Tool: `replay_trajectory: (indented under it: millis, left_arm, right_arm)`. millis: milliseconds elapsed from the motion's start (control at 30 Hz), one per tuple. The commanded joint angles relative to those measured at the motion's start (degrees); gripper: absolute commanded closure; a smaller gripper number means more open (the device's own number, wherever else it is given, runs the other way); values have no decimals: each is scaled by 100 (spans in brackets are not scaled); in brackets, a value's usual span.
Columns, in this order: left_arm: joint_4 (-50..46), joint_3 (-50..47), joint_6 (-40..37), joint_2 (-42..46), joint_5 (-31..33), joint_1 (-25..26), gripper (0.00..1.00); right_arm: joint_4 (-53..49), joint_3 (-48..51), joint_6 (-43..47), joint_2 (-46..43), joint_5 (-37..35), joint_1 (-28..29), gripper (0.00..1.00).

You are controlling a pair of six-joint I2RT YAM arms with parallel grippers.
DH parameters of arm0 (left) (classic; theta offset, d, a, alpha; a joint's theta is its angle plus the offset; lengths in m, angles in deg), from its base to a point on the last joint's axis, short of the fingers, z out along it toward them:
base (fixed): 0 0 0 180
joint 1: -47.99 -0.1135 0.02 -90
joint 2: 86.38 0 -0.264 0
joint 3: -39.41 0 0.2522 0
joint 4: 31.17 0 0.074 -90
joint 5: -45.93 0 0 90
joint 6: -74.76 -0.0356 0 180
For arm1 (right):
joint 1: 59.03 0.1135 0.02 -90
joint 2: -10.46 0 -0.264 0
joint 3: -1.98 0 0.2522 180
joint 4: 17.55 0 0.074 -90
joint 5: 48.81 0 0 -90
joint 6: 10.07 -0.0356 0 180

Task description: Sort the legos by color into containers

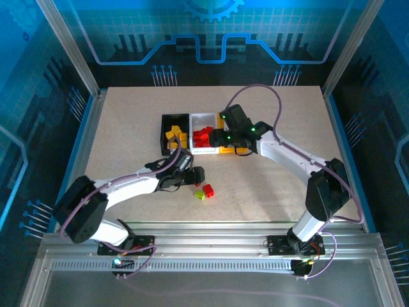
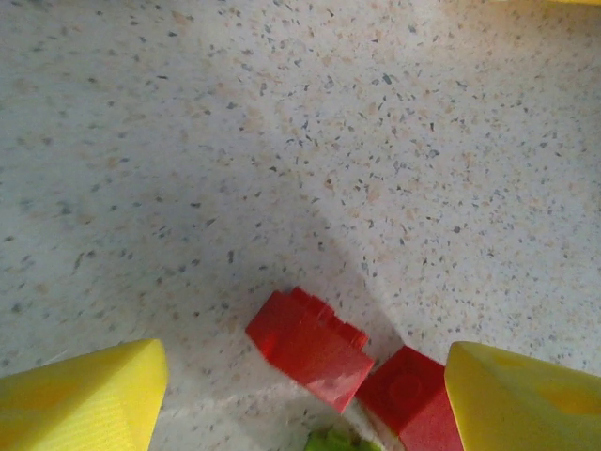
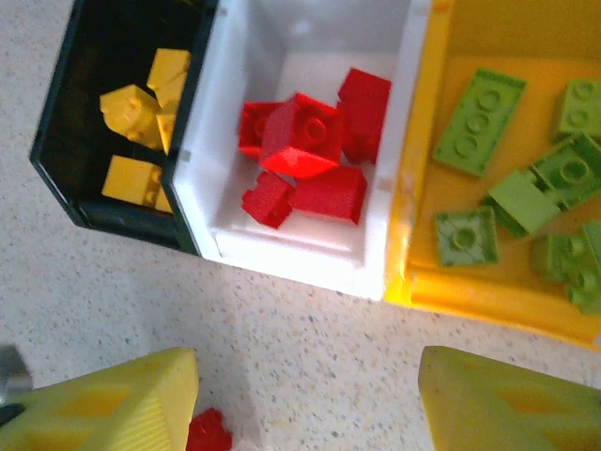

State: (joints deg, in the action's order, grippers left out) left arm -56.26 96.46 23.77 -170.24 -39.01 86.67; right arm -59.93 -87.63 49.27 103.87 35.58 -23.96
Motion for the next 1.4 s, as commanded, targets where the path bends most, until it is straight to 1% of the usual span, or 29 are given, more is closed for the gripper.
replay_trajectory:
  millis: [0, 167, 333, 567, 667, 767, 867, 967, 1233, 1367]
  left_arm:
    - [-131, 345, -73, -360, 27, 130, 25]
    - [-384, 401, -90, -773, 428, 281, 31]
    - [-311, 362, -68, -945, 488, 301, 48]
    - [-420, 213, -35, -620, 644, 329, 64]
    - [-574, 258, -68, -348, 702, 282, 66]
    - [-666, 449, -83, -88, 533, 52, 67]
    - [-701, 893, -148, -18, 369, -194, 67]
    - [-816, 1641, -353, -322, 394, -274, 67]
    - [-1086, 3770, -733, -2092, 492, -619, 69]
    - [-1193, 4567, -739, -2711, 546, -739, 69]
  right_arm:
    - [205, 349, -88, -405, -38, -25, 35]
    - [352, 739, -121, -741, 0, -131, 35]
    - [393, 905, -158, -815, 1, -178, 35]
    - [393, 1018, -193, -957, -38, -263, 35]
    - [411, 1102, -226, -1064, -51, -293, 35]
    - [417, 1216, -239, -1202, -49, -325, 35]
    - [428, 1376, -265, -1352, -57, -367, 35]
    - [436, 1531, -291, -1447, -53, -426, 35]
    - [419, 1808, -354, -1643, 31, -579, 35]
    - [392, 1885, -345, -1795, 27, -615, 35]
